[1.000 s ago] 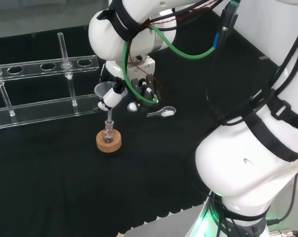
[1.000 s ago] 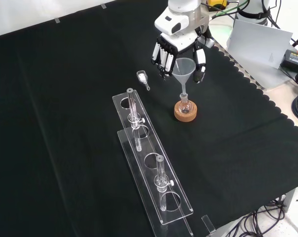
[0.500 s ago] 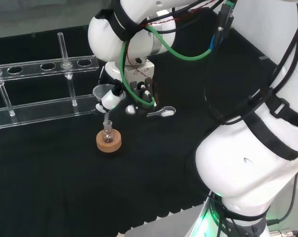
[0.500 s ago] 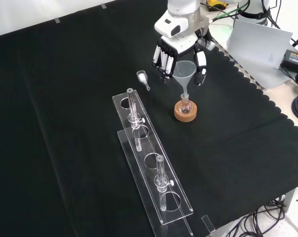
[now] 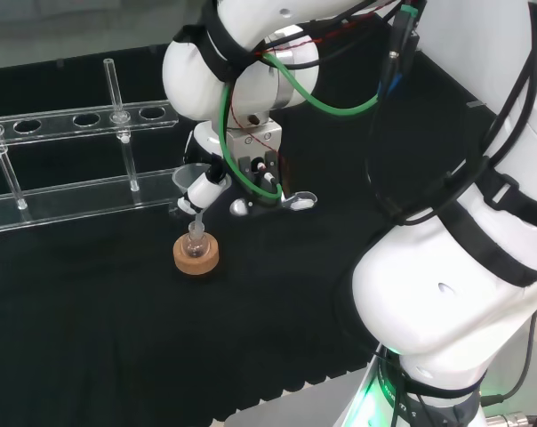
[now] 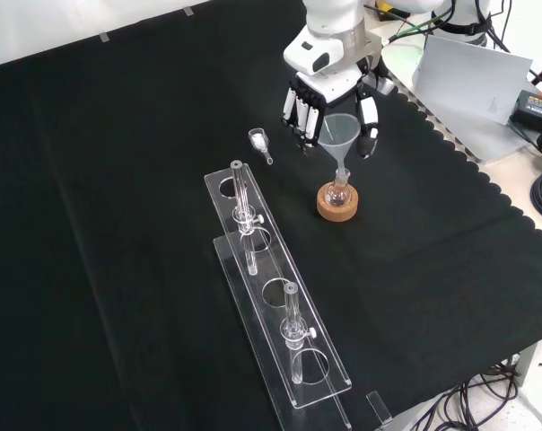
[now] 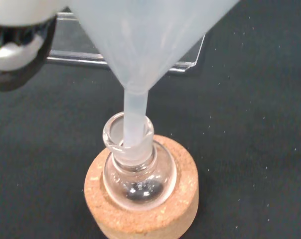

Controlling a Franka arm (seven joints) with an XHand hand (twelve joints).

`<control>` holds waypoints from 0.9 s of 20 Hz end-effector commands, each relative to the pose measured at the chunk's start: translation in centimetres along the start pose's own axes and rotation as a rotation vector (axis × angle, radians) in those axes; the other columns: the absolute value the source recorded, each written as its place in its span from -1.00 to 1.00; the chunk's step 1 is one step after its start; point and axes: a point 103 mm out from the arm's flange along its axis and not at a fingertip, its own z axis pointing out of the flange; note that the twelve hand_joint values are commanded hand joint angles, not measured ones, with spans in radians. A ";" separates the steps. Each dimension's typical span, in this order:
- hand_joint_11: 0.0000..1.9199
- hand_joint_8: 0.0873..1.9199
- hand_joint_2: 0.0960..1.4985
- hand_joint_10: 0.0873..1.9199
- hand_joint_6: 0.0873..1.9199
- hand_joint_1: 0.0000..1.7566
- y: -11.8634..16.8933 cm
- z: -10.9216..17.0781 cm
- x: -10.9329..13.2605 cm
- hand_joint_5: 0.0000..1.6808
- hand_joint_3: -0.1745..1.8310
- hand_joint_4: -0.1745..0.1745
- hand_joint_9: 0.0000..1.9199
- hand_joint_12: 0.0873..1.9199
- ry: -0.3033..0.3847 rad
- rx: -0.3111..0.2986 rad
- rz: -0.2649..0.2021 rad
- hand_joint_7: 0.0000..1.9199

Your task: Place the funnel on the round-bottom flask.

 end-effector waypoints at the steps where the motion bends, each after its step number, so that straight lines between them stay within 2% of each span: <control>1: -0.02 -1.00 -0.12 -1.00 -0.99 0.31 0.0 0.8 0.6 0.80 -0.39 1.00 0.58 0.02 0.020 0.011 -0.004 0.68; 9: -0.03 -1.00 -0.12 -1.00 -0.99 0.31 0.6 1.2 1.5 0.80 -0.39 1.00 0.58 0.03 0.034 -0.055 -0.001 0.68; 18: -0.03 -1.00 -0.12 -1.00 -0.99 0.31 0.6 1.8 0.9 0.80 -0.40 1.00 0.57 0.04 0.021 -0.073 0.005 0.68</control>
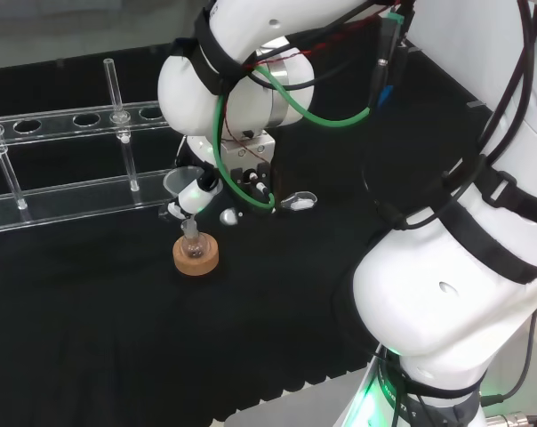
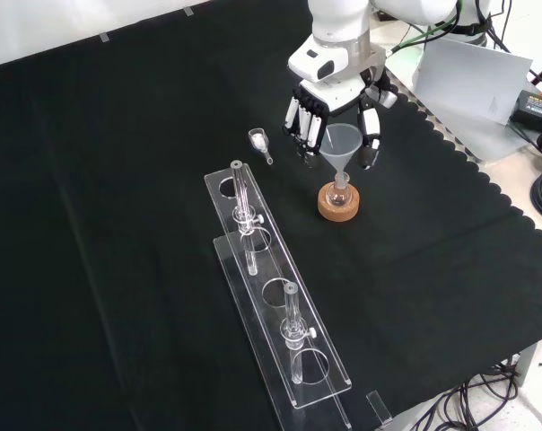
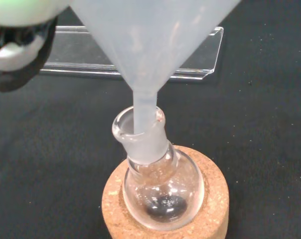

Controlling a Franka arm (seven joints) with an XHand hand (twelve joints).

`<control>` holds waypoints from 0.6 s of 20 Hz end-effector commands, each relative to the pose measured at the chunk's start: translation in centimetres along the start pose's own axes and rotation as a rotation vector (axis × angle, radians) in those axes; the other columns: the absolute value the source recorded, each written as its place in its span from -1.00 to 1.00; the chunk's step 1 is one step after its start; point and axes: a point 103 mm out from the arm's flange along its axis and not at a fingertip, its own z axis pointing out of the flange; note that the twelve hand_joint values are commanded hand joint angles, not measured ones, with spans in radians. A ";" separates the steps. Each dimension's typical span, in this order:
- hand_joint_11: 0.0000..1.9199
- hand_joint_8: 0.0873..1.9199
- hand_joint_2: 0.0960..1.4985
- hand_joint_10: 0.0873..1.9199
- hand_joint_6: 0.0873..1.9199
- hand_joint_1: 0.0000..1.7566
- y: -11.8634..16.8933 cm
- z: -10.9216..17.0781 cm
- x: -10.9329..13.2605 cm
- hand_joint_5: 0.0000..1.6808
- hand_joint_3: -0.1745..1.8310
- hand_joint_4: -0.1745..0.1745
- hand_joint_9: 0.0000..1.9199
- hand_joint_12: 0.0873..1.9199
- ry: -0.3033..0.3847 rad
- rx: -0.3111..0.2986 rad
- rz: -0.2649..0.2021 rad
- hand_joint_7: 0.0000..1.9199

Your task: Place the funnel on the round-bottom flask.

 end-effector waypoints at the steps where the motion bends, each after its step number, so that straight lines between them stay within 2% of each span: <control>1: -0.03 -1.00 -0.12 -1.00 -0.99 0.31 -0.2 0.6 -0.3 0.80 -0.40 1.00 0.57 0.04 -0.014 -0.003 -0.006 0.68; 3: -0.04 -1.00 -0.12 -1.00 -0.99 0.31 -0.2 0.8 -0.4 0.80 -0.40 1.00 0.57 0.04 -0.023 0.003 -0.016 0.68; 12: -0.04 -1.00 -0.12 -1.00 -1.00 0.31 -0.1 1.7 -1.0 0.80 -0.40 1.00 0.56 0.04 -0.031 0.013 -0.009 0.68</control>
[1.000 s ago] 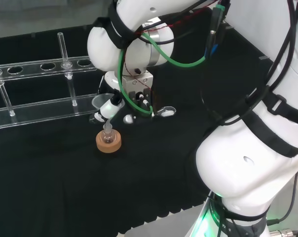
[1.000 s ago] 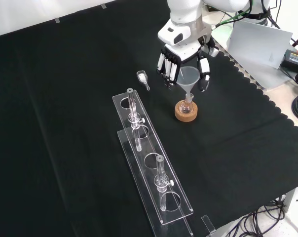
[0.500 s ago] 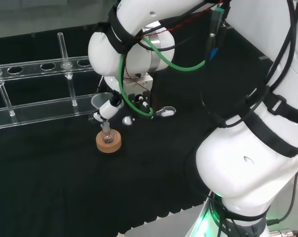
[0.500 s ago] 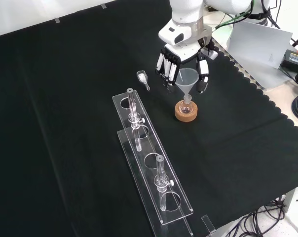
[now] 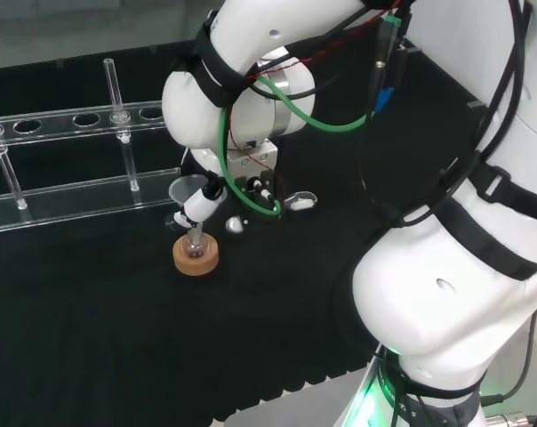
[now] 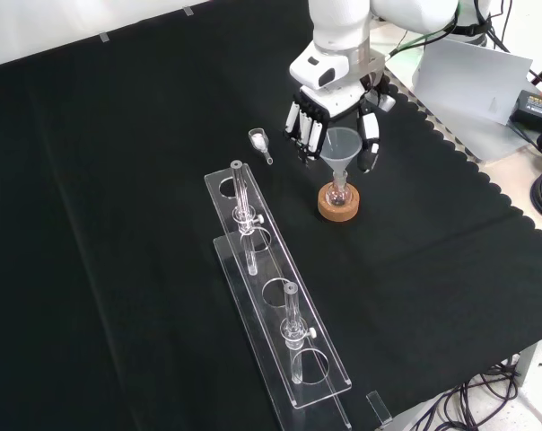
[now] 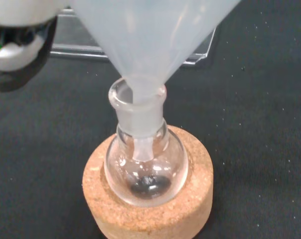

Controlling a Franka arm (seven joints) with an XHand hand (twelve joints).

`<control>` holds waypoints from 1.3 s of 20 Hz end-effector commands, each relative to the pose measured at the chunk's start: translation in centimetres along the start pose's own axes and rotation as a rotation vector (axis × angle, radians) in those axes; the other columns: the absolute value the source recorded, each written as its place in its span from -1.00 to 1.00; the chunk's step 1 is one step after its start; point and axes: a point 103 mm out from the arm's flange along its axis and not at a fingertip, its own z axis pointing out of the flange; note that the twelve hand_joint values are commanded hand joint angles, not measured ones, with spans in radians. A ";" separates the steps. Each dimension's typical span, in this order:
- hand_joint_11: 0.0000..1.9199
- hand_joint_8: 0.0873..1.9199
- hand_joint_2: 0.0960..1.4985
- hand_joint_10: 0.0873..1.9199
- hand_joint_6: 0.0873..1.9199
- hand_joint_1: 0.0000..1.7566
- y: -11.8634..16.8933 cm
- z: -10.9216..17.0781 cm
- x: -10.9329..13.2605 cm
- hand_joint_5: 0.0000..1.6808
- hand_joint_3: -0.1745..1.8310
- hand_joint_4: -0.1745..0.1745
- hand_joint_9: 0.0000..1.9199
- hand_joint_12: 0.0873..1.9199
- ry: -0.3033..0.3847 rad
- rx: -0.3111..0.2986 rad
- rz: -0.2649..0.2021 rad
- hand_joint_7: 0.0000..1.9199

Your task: Place the funnel on the round-bottom flask.

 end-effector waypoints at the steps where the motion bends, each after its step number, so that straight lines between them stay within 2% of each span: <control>1: -0.04 -1.00 -0.12 -1.00 -1.00 0.31 0.3 0.3 -0.2 0.80 -0.40 1.00 0.56 0.04 0.001 -0.003 0.007 0.68; 8: -0.05 -1.00 -0.12 -1.00 -1.00 0.31 0.7 0.2 -0.5 0.80 -0.40 1.00 0.56 0.05 0.011 -0.017 0.029 0.68; 18: -0.05 -1.00 -0.12 -1.00 -1.00 0.31 -0.1 1.1 0.4 0.80 -0.40 1.00 0.56 0.05 0.031 0.016 0.031 0.67; 26: -0.05 -1.00 -0.12 -1.00 -1.00 0.31 0.3 1.2 1.0 0.80 -0.40 1.00 0.55 0.05 0.039 0.007 0.026 0.67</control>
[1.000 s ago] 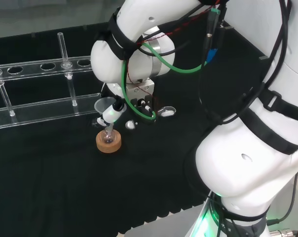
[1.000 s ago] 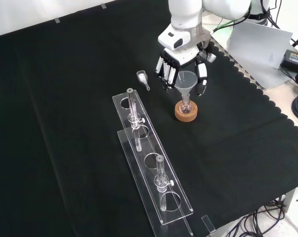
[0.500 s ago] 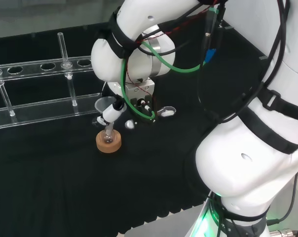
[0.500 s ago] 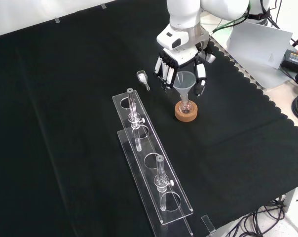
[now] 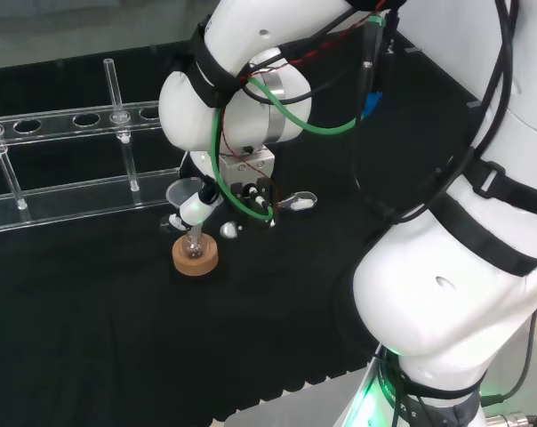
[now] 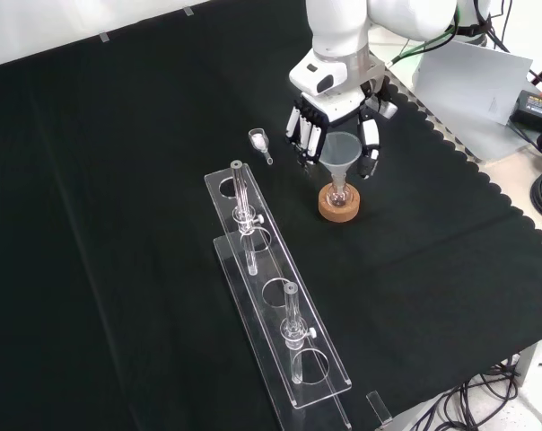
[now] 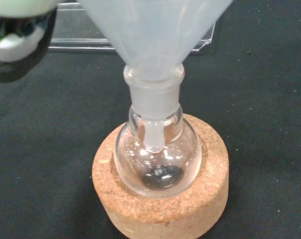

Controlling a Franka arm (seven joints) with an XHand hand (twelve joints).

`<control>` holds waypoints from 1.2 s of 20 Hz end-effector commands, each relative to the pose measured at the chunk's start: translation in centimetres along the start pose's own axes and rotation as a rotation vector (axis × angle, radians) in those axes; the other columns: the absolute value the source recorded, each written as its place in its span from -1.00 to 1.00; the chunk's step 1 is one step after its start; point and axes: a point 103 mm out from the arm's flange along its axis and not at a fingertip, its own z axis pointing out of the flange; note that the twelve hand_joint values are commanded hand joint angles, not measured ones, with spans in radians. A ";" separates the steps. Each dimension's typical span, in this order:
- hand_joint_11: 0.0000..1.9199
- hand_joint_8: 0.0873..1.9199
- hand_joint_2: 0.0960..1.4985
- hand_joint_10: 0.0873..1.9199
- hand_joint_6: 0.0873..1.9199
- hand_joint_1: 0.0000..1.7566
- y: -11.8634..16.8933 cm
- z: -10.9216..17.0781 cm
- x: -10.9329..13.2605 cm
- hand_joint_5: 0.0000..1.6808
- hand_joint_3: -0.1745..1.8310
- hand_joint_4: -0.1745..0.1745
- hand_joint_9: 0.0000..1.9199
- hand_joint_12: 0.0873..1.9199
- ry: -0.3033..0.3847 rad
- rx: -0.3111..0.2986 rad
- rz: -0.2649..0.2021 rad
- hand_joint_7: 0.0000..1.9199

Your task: Place the funnel on the round-bottom flask.

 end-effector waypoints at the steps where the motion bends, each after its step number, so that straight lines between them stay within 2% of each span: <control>1: -0.05 -1.00 -0.12 -1.00 -1.00 0.31 0.2 0.1 0.4 0.80 -0.40 1.00 0.55 0.05 0.001 -0.001 -0.011 0.67; 9: -0.06 -1.00 -0.12 -1.00 -1.00 0.31 0.6 0.2 1.0 0.81 -0.40 1.00 0.55 0.05 -0.003 0.004 -0.028 0.67; 24: -0.07 -1.00 -0.12 -1.00 -1.00 0.31 0.3 0.4 0.8 0.81 -0.40 1.00 0.54 0.06 0.000 0.007 -0.014 0.67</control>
